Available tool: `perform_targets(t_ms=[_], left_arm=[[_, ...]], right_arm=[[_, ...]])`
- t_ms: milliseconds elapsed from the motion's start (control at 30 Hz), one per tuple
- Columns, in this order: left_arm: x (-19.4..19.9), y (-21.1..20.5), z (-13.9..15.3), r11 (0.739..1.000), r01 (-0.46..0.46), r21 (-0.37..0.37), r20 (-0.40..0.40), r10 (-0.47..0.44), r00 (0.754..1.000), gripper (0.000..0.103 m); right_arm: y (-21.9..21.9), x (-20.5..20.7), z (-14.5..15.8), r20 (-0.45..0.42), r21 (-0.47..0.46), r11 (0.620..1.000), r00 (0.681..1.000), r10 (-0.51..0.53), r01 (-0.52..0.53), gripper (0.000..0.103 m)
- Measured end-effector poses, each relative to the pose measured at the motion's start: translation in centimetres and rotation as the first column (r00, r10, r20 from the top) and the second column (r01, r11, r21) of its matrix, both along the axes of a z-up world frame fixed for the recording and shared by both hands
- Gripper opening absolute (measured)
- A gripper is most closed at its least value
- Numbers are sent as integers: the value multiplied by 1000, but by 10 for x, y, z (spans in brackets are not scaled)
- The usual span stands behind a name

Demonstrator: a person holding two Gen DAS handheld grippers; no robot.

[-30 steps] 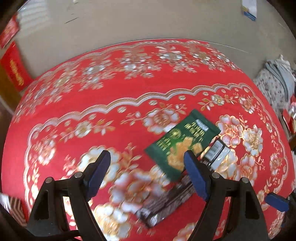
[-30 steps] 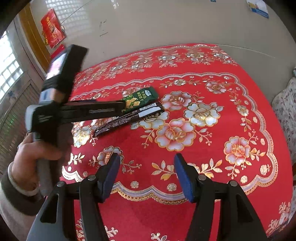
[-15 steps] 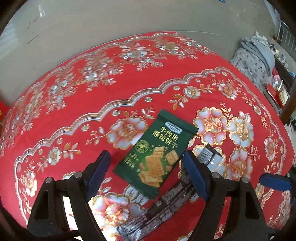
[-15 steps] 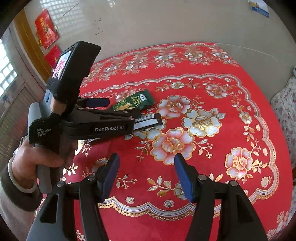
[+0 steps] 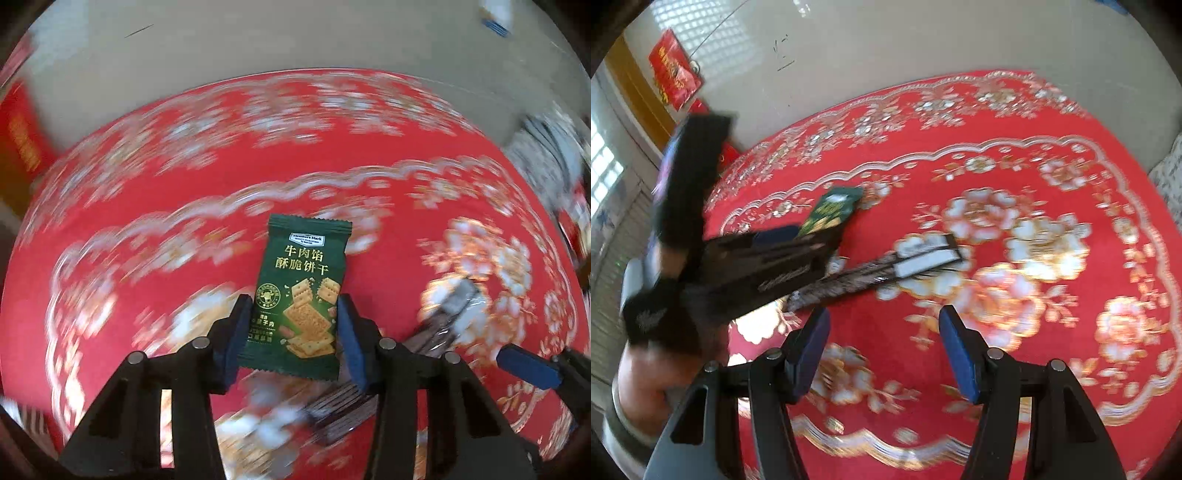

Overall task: Organize snacks
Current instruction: 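Grasp the green beef cracker packet with left tool while right tool grasps dark chocolate bar, then carry the green cracker packet and chocolate bar over the white tray with both tools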

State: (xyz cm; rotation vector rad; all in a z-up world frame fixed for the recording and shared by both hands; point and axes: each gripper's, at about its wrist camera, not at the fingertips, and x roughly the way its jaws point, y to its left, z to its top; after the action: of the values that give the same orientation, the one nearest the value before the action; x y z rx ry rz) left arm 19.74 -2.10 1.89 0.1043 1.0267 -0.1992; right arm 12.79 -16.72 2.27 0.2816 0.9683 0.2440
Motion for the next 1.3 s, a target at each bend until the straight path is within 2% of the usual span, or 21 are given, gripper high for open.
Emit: perform_targets(t_ms=[100,200,267,367,500,633,667,733,800,867,967,1100,1300], left_arm=[[-15,33,1,994,-103,-26,0,103,995,48],[-35,53,3,987,-162,-21,24,163,986,48],[-45,61,3,982,-190,-10,37,190,981,48],[-57,69,3,977,-212,-5,56,212,976,48],[-69,83,-1,971,-239,-18,56,239,969,48],[-79,87,-1,971,-238,1,70,237,969,48],[-80,88,-1,972,-237,-6,69,237,969,48],[-81,88,-1,972,-233,-20,65,234,970,48],[-83,85,-1,974,-224,-16,67,225,972,48],[-86,82,-1,975,-222,-13,72,222,972,48],[-94,77,-1,977,-211,-9,67,211,975,48],[-108,74,-1,979,-204,-14,59,204,977,48],[-142,80,6,975,-217,-38,83,220,972,47]], right_arm=[[16,11,-2,-10,-26,1000,1000,16,-16,61],[27,19,4,-1,-63,997,999,47,-47,63],[31,30,-3,-79,-82,996,996,39,-45,64],[37,37,-5,-81,-106,994,997,10,-19,65],[54,53,-7,-75,-202,979,997,-3,-12,66],[72,61,-9,-49,-299,954,999,22,-36,67],[79,58,-11,-38,-345,937,998,45,-55,63],[77,49,-10,-9,-341,938,998,63,-62,54],[72,39,-9,7,-344,937,998,70,-63,29],[68,27,-8,12,-344,935,996,90,-80,20],[60,5,-8,24,-315,942,992,125,-111,18],[54,-21,-9,47,-228,966,990,135,-121,17],[62,-68,4,109,-200,974,985,130,-107,17]])
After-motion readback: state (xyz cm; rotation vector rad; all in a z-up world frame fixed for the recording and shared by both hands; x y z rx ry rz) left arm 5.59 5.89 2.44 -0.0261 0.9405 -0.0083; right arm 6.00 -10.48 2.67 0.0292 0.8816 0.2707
